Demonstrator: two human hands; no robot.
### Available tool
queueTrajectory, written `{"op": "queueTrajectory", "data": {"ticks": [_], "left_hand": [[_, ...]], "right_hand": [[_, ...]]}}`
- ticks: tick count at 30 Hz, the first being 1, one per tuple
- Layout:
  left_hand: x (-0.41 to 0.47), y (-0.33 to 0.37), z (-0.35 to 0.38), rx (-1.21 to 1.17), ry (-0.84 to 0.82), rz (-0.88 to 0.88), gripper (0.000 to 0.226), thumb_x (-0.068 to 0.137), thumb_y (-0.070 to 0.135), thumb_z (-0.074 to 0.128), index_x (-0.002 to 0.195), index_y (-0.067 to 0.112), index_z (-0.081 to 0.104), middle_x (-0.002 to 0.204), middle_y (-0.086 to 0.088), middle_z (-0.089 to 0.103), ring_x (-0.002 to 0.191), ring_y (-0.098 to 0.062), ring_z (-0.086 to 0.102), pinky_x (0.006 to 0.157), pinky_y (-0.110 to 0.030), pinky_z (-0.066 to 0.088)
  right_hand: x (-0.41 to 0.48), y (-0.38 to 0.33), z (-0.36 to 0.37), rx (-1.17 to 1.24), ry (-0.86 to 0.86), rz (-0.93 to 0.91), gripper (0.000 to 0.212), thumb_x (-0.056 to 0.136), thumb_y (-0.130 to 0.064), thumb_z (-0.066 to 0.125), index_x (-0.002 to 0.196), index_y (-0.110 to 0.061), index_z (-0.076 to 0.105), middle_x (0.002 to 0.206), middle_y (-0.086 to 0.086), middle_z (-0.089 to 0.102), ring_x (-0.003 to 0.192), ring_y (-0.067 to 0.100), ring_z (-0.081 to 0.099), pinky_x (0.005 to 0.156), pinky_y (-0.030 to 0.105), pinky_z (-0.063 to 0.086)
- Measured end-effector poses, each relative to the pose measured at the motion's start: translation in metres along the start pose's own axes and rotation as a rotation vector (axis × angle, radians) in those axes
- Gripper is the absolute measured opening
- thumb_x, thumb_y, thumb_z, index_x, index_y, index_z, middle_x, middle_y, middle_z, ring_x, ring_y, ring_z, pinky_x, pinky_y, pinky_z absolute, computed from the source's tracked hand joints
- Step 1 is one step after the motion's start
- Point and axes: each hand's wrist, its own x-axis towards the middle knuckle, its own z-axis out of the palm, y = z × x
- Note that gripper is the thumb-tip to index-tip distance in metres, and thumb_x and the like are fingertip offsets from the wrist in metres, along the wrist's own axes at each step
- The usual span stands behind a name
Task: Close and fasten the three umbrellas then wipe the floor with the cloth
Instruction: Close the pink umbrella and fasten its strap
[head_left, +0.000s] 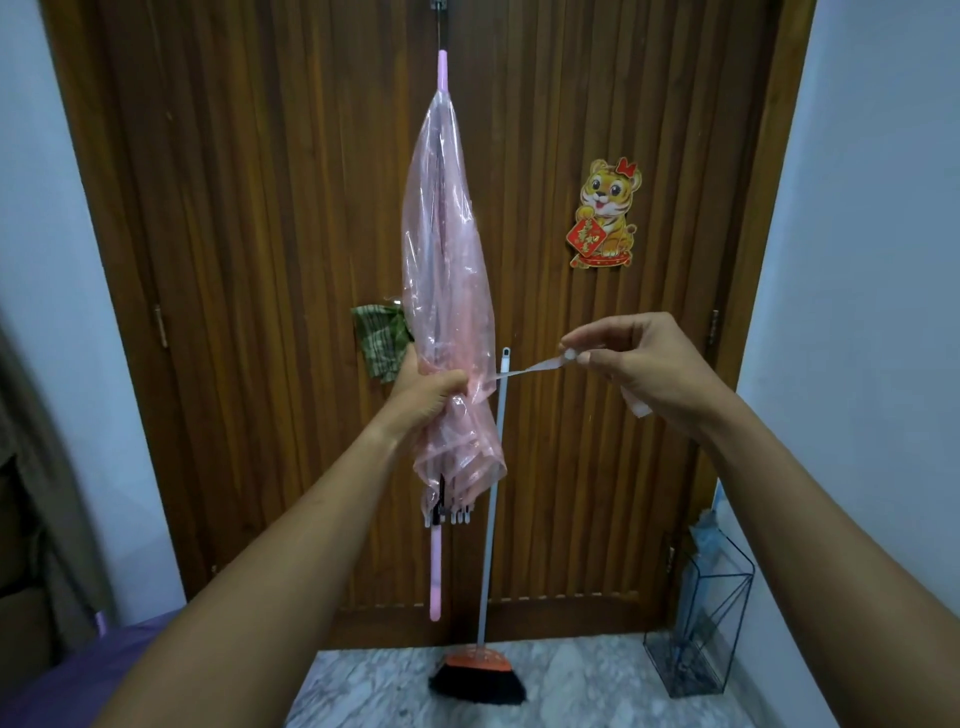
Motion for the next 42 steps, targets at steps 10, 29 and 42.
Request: {"op": "queueTrajectory", "data": {"ticks": [10, 29, 42], "left_hand": [[-0.003, -0.002, 0.015, 0.297, -0.01, 0.083, 0.058, 0.082, 0.006, 0.07, 0.13, 0.018, 0.039, 0.113, -0.012, 0.059, 0.093, -0.022, 0.065, 0.072, -0.032, 0.057], [-0.049, -0.009, 0.047, 0.492, -0.106, 0.359, 0.073, 0.076, -0.005, 0.065, 0.13, 0.027, 0.027, 0.078, -0.007, 0.06, 0.054, -0.004, 0.048, 0.048, -0.018, 0.036], [-0.053, -0.009, 0.042, 0.28, -0.197, 0.193, 0.027, 0.083, -0.007, 0.067, 0.097, 0.014, 0.061, 0.086, -0.005, 0.068, 0.076, -0.016, 0.069, 0.061, -0.024, 0.056]], "right_hand": [[0.018, -0.06, 0.025, -0.305, -0.123, -0.238, 0.016, 0.085, -0.012, 0.076, 0.101, -0.013, 0.077, 0.091, -0.005, 0.076, 0.082, 0.002, 0.074, 0.07, 0.016, 0.058], [0.11, -0.051, 0.062, -1.138, -0.083, -0.232, 0.017, 0.074, -0.023, 0.078, 0.087, -0.022, 0.066, 0.092, 0.004, 0.066, 0.084, 0.027, 0.067, 0.073, 0.046, 0.06], [0.062, -0.044, 0.054, -0.891, 0.184, -0.684, 0.026, 0.085, -0.041, 0.069, 0.108, -0.029, 0.073, 0.112, -0.01, 0.072, 0.111, 0.016, 0.06, 0.102, 0.042, 0.041]]}}
